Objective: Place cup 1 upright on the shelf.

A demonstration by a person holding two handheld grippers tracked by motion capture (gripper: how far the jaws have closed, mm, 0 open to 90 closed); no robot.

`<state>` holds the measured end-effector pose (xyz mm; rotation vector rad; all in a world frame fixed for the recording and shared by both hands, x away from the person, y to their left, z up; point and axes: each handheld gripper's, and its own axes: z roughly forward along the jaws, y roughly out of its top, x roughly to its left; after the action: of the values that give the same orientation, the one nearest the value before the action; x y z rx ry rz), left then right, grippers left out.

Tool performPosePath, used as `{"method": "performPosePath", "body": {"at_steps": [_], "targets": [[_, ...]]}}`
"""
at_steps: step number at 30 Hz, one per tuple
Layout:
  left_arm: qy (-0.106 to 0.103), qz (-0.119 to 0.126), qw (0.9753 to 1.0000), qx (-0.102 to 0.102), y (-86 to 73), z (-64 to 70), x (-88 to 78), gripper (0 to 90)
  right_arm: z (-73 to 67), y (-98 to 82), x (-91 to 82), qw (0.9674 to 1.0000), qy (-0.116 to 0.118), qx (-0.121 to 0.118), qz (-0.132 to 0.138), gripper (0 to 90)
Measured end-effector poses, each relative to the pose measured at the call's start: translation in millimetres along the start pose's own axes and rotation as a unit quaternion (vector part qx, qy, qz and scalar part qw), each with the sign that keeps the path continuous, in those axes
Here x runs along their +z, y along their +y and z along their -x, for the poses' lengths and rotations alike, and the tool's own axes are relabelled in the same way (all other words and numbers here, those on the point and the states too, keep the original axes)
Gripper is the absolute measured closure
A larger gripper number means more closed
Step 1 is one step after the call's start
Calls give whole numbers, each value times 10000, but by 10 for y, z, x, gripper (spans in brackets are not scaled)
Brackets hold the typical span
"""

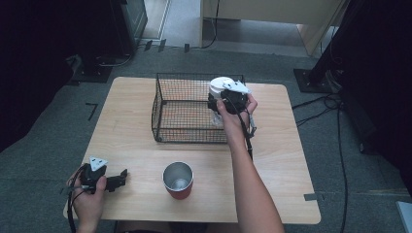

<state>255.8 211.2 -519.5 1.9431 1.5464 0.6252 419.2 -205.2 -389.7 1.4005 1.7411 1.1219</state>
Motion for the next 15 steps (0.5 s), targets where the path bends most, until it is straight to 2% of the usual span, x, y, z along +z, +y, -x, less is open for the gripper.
{"method": "performPosePath", "body": {"at_steps": [6, 15], "targets": [[0, -2, 10000, 1, 0, 0, 0, 0, 13, -45, 85, 9998, 46, 70, -202, 158], [-1, 4, 10000, -6, 0, 1, 0, 0, -64, -96, 128, 9987, 210, -155, -446, 155]]}}
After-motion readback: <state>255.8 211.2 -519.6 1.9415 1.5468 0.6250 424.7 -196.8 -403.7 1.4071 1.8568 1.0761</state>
